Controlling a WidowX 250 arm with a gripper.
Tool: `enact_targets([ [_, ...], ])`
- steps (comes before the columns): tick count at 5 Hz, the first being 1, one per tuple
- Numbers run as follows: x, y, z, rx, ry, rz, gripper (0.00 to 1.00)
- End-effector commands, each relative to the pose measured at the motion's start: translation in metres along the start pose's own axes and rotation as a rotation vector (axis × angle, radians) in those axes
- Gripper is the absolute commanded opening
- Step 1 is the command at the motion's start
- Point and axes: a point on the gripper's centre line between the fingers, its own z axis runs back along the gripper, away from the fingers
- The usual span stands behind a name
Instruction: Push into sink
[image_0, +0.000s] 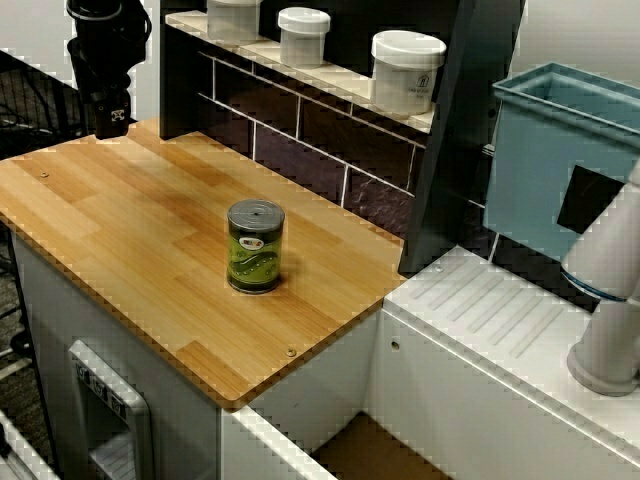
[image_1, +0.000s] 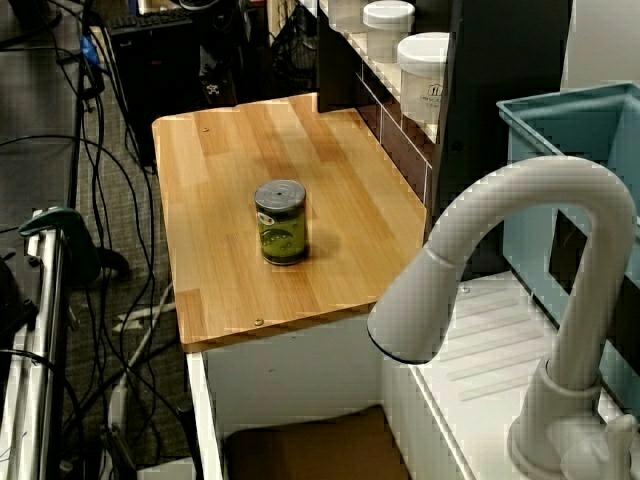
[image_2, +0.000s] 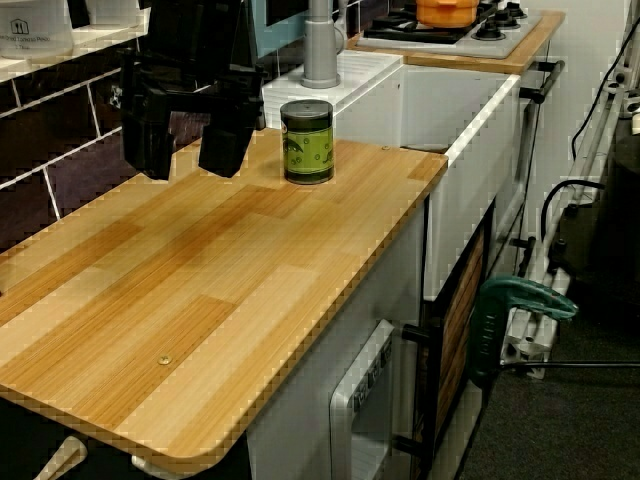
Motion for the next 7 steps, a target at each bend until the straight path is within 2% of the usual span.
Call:
enact_targets([
  [1,0.000,0.000,0.000,0.000,0.000,0.000,1.00],
  [3,0.005,-0.013,-0.002,-0.045,-0.026,-0.051,1.00],
  [4,0.013,-0.021,-0.005,-0.065,-0.030,-0.045,1.00],
  [5,0.024,-0.030,-0.012,-0.057,-0.034,-0.029,1.00],
  [6,0.032,-0.026,-0.016,-0.037,0.000,-0.005,1.00],
  [7,0.040,-0.023,-0.023,-0.062,0.010,0.029,1.00],
])
